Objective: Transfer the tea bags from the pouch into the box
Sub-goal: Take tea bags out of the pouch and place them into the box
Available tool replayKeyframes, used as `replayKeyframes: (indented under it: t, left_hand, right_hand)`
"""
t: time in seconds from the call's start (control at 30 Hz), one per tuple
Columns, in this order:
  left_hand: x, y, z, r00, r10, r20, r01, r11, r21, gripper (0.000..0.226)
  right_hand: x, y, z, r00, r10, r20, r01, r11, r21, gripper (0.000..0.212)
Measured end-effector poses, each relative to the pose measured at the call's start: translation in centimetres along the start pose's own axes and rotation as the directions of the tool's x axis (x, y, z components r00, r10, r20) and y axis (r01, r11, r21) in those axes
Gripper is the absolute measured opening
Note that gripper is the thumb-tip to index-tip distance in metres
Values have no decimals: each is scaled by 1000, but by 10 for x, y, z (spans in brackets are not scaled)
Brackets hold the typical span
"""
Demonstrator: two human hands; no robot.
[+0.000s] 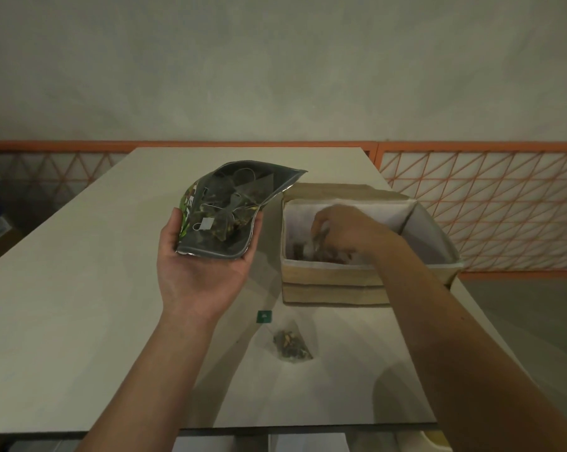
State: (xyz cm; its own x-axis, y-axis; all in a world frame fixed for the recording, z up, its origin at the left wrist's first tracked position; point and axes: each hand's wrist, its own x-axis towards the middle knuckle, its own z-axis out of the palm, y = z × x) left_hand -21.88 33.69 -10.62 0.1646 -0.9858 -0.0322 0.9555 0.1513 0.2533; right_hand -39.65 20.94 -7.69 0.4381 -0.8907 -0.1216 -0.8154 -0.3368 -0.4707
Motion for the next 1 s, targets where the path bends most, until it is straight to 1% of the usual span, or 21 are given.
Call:
replayKeyframes:
  t: [0.07,0.13,0.2,0.27,0.3,0.33,0.37,0.4,0.43,0.47,0.5,0.57,0.63,0.67,0.73,0.77,0.8,0.83,0.9,0.97,1.0]
  left_hand:
    - [-1,0,0,1000,-5,5,5,1000,-5,54]
    - [-1,-1,-1,1000,-6,4,6,1000,-9,53]
    - [0,-1,-1,1000,-9,3,9,1000,-14,54]
    - [0,-1,-1,1000,-13,1,13,1000,-14,55]
    - [0,-1,-1,1000,-12,0,12,1000,-14,55]
    - [0,-1,-1,1000,-10,-1,10,1000,-12,55]
    - [0,-2,-1,1000,-6,0,6,1000,-10,55]
    - [0,-2,-1,1000,-4,0,4,1000,-8,55]
    - [0,-2,0,1000,-1,-2,1,1000,-5,55]
    - [0,-2,0,1000,1,-2,-1,1000,-4,55]
    - [0,-1,0,1000,2,0,-2,1000,-3,55]
    - [0,-2,-1,1000,1,5,-1,1000,-4,56]
    - [-1,-2,-1,1000,-5,10,5,1000,-9,56]
    - [-1,-3,-1,1000,-9,10,9,1000,-10,56]
    - [-3,-4,-2,1000,-17,6,17,1000,-9,55]
    - [-3,-4,-3,1000,-23,5,23,1000,-10,56]
    - [-4,-4,-3,1000,-29,3,29,999,-12,57]
    - [-4,-4,-4,999,-36,1,36,999,-14,58]
    - [-4,-3,-5,999,-47,4,47,999,-15,59]
    - [-5,-3,-5,999,-51,10,51,999,-16,58]
    - [-6,-4,-5,999,-49,15,50,999,-20,57]
  right_hand:
    - [2,5,-3,989,11,-147,10,989,146,20]
    - [2,9,-4,986,-1,-169,36,977,208,30]
    - [0,12,-1,983,-4,-181,24,994,110,47]
    - [-2,12,2,972,-10,-236,12,1000,9,44]
    - [-3,12,3,977,-22,-212,21,1000,-4,36]
    - [-5,13,3,991,-39,-130,40,999,3,28]
    - [-6,15,3,998,-55,-6,55,998,1,23]
    - [-9,16,3,991,-62,116,66,998,-24,23]
    - [-12,18,2,980,-55,192,68,996,-61,26]
    - [-14,19,0,978,-39,207,58,995,-86,30]
    - [-16,21,-2,984,-23,179,39,996,-84,33]
    - [-20,22,-5,998,-7,64,7,1000,-2,32]
    - [-30,18,-6,992,-54,-111,65,994,92,25]
    - [-38,13,-5,970,-91,-224,123,984,130,22]
    - [-60,1,3,878,-167,-449,263,952,159,16]
    - [-74,-5,10,834,-195,-516,317,935,157,13]
    - [-85,-11,19,815,-210,-541,350,921,171,10]
    - [-96,-15,28,816,-216,-536,370,907,199,9]
    - [-110,-17,48,855,-212,-473,363,897,254,10]
    - [-119,-16,64,922,-187,-340,288,917,275,10]
    - [-122,-15,71,953,-165,-253,232,936,265,18]
